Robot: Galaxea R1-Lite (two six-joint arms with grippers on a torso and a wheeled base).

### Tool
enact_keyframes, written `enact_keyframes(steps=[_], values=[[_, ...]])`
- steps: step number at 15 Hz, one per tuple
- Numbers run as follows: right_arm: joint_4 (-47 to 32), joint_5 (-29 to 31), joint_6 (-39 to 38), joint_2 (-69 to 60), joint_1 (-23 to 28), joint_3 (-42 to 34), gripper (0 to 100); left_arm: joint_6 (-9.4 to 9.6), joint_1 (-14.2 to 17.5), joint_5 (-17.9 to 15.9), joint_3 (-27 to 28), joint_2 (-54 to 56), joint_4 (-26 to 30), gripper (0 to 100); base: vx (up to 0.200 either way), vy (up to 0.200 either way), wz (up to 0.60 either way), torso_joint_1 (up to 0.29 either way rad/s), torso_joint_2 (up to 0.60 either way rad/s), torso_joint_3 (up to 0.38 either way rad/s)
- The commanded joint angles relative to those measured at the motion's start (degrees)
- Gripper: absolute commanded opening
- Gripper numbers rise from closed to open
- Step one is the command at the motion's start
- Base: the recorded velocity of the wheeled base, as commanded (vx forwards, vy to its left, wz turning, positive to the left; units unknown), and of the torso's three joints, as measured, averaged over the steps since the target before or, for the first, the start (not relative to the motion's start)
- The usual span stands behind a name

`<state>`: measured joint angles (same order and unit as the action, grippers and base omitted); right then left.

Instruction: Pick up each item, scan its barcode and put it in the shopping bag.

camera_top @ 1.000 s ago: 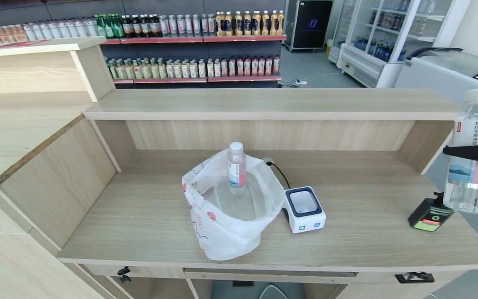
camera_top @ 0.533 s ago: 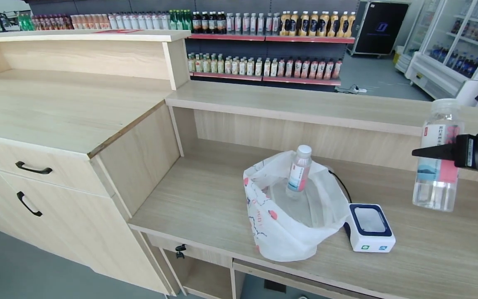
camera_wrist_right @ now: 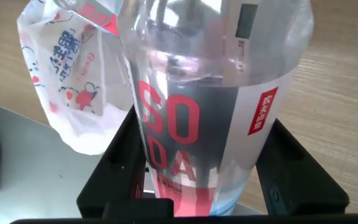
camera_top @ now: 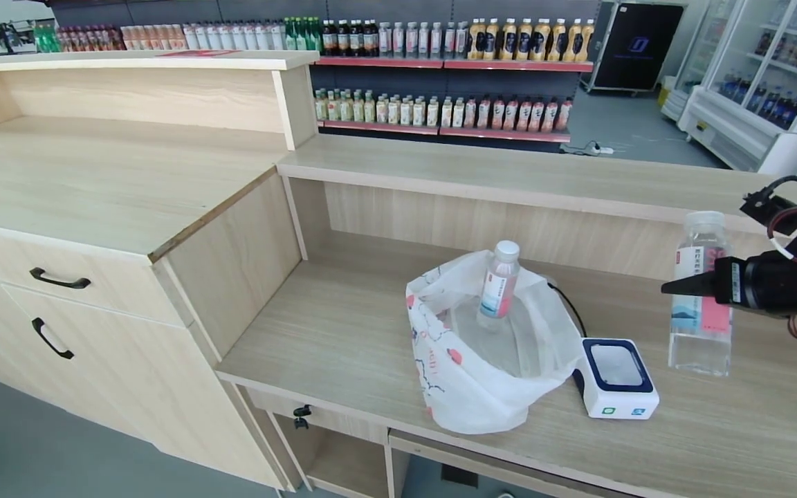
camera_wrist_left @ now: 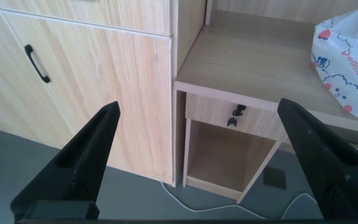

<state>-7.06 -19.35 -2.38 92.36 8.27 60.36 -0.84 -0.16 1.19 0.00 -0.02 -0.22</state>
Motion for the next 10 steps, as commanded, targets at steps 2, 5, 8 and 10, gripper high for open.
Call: enact_keyframes(steps=[2,5,8,10], values=[[-0.06,2.30,2.90,1.16,-0.53,-1.12,0,-0.04,-0.02,0.04,0.00,0.02,-0.04,100,0.000,0.000,0.00,0.000,0.00,0.000],[0.03,3.97,3.43,1.34,-1.76,-2.79,0,-0.04,-0.02,0.04,0.00,0.02,-0.04,100,0.000,0.000,0.00,0.000,0.00,0.000],[-0.06,7.31,3.26,2.48,-2.73,-3.58,0,-0.04,-0.02,0.04,0.00,0.02,-0.04,100,0.000,0.000,0.00,0.000,0.00,0.000],[0.03,9.06,3.26,3.01,-2.82,-4.11,0,-0.04,-0.02,0.04,0.00,0.02,-0.04,100,0.000,0.000,0.00,0.000,0.00,0.000]])
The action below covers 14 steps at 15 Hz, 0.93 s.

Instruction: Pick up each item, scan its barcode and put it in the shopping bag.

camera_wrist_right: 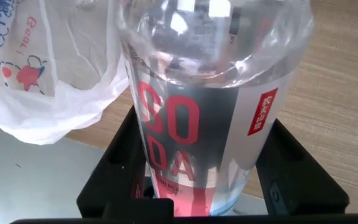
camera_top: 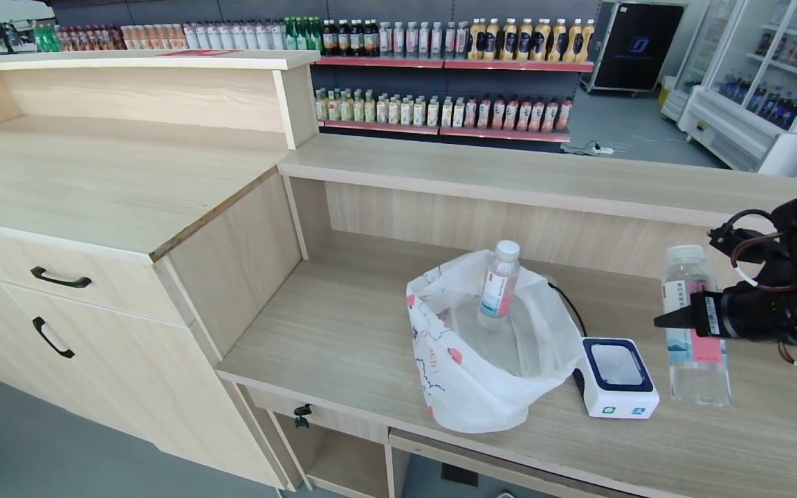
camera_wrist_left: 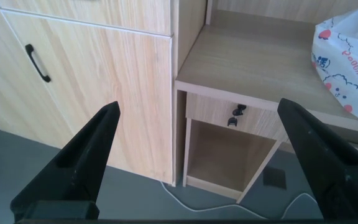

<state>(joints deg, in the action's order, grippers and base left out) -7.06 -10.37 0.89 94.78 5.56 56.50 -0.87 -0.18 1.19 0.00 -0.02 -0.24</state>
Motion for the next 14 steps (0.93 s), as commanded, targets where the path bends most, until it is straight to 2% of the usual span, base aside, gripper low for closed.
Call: enact_keyframes(steps=[1,5,10,14], values=[[0.03,0.35,-0.01,0.58,-0.11,-0.34,0,-0.01,0.01,0.04,0.00,0.02,-0.02,100,0.000,0.000,0.00,0.000,0.00,0.000],[0.73,0.53,-0.98,0.67,-0.11,-1.48,0,-0.01,0.01,0.04,0.00,0.02,-0.02,100,0.000,0.000,0.00,0.000,0.00,0.000],[5.39,0.71,-6.43,4.45,-0.20,-1.04,0,-0.01,0.01,0.04,0.00,0.02,-0.02,100,0.000,0.000,0.00,0.000,0.00,0.000],[5.56,2.02,-6.34,5.59,-0.64,-1.13,0,-0.01,0.01,0.04,0.00,0.02,-0.02,100,0.000,0.000,0.00,0.000,0.00,0.000]])
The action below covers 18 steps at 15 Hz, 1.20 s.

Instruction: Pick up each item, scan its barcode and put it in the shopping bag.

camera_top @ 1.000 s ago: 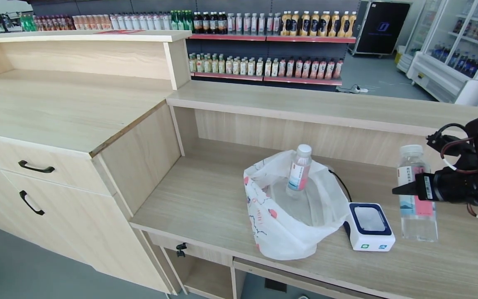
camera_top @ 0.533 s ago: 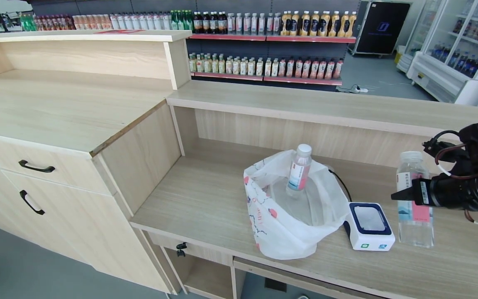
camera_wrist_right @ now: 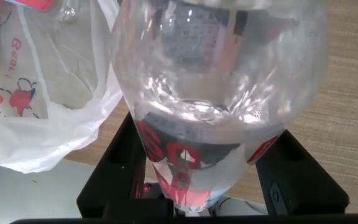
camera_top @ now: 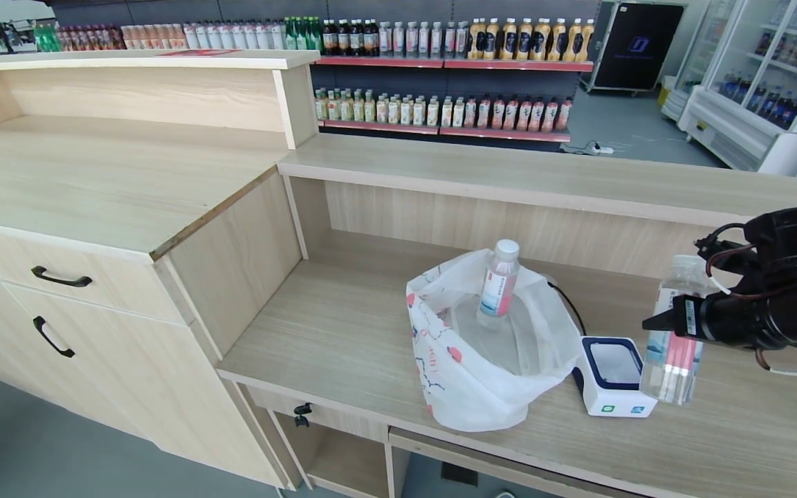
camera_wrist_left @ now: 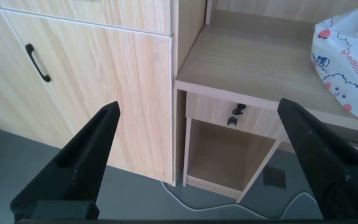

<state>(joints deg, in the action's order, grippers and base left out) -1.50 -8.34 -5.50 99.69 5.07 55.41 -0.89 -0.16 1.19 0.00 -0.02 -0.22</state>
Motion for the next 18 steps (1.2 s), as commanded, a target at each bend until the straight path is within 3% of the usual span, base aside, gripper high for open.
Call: enact_keyframes(steps=[1,18], values=[[0.01,0.08,0.05,0.68,-0.59,-0.04,0,0.01,-0.02,0.04,0.00,0.02,-0.04,100,0.000,0.000,0.00,0.000,0.00,0.000],[2.99,0.08,-2.32,3.23,-4.63,0.23,0,0.01,-0.02,0.04,0.00,0.02,-0.04,100,0.000,0.000,0.00,0.000,0.00,0.000]])
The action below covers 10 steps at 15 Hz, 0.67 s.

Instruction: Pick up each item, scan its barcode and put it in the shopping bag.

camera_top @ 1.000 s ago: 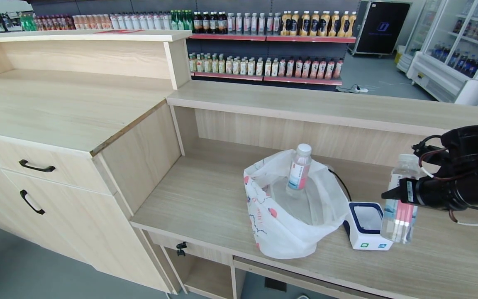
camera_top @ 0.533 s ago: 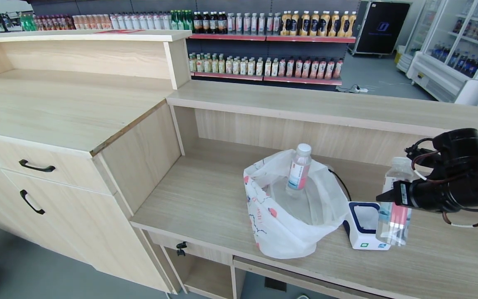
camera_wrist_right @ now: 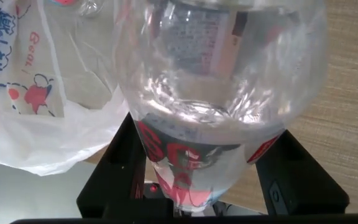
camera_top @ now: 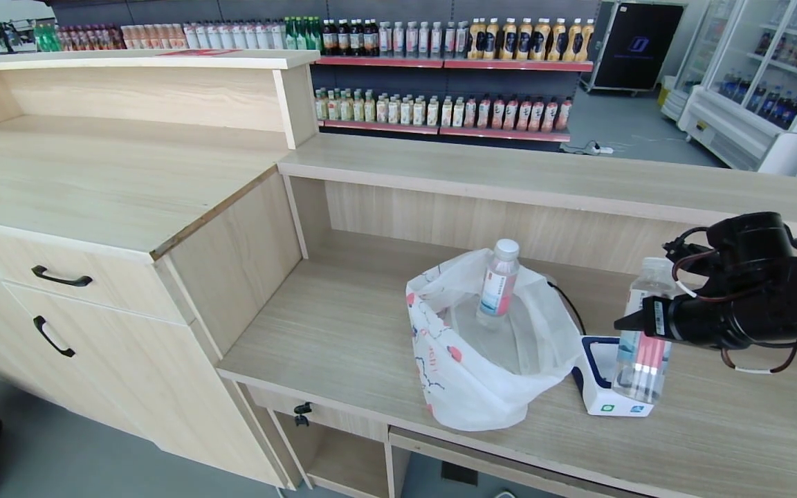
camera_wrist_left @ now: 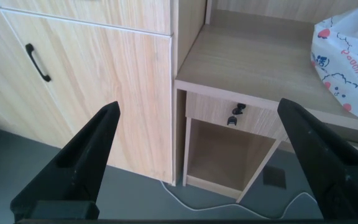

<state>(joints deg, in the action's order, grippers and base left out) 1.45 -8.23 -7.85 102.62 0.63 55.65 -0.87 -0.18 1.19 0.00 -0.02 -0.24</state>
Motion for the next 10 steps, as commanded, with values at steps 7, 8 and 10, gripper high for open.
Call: enact_keyframes(steps=[7,8,10], values=[[3.12,-0.38,11.63,-21.59,-1.51,-6.61,0,-0.01,0.01,0.04,0.00,0.02,-0.02,100,0.000,0.000,0.00,0.000,0.00,0.000],[6.11,-0.38,17.43,-25.36,0.24,-8.80,0,-0.01,0.01,0.04,0.00,0.02,-0.02,100,0.000,0.000,0.00,0.000,0.00,0.000],[8.74,-0.38,24.20,-29.93,2.27,-12.06,0,-0.01,0.01,0.04,0.00,0.02,-0.02,100,0.000,0.000,0.00,0.000,0.00,0.000]])
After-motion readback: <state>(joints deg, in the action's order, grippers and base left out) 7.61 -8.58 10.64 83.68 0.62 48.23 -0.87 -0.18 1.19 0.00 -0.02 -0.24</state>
